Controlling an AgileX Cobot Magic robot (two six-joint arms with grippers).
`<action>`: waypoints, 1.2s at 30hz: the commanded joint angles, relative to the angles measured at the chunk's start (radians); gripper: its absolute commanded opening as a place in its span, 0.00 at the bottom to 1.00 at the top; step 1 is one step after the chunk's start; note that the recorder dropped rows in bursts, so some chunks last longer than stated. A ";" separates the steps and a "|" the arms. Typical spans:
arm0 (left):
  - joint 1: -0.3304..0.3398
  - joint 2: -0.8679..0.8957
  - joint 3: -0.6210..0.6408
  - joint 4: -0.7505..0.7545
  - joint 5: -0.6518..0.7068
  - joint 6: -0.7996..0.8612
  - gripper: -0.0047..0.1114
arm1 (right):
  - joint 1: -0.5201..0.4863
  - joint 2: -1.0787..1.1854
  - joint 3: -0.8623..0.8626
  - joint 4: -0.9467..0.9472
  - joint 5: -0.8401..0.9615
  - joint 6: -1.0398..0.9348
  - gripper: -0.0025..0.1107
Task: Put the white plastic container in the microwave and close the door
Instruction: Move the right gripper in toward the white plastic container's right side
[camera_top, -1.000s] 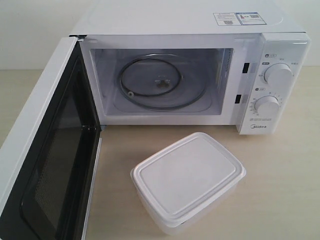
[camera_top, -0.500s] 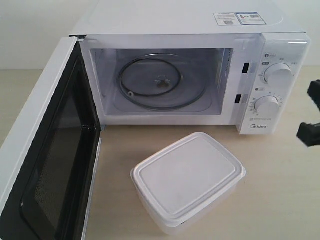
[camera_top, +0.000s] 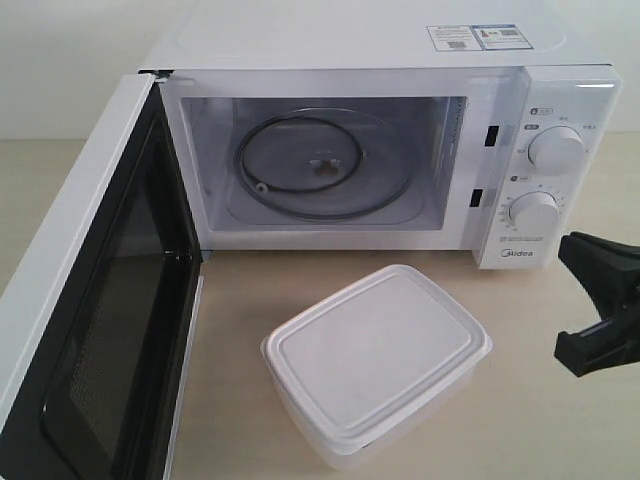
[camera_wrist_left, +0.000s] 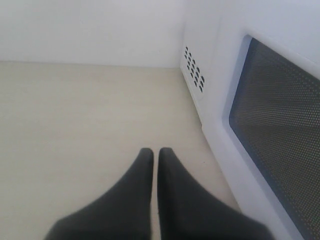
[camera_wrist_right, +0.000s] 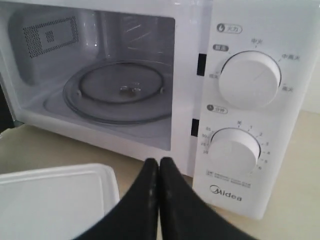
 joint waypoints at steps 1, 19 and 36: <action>0.005 -0.001 0.004 -0.004 -0.003 0.003 0.08 | 0.000 0.122 -0.006 -0.024 -0.078 -0.027 0.02; 0.005 -0.001 0.004 -0.004 -0.003 0.003 0.08 | 0.000 0.500 -0.062 -0.311 -0.197 -0.124 0.02; 0.005 -0.001 0.004 -0.004 -0.003 0.003 0.08 | 0.000 0.500 -0.119 -0.426 0.099 -0.029 0.02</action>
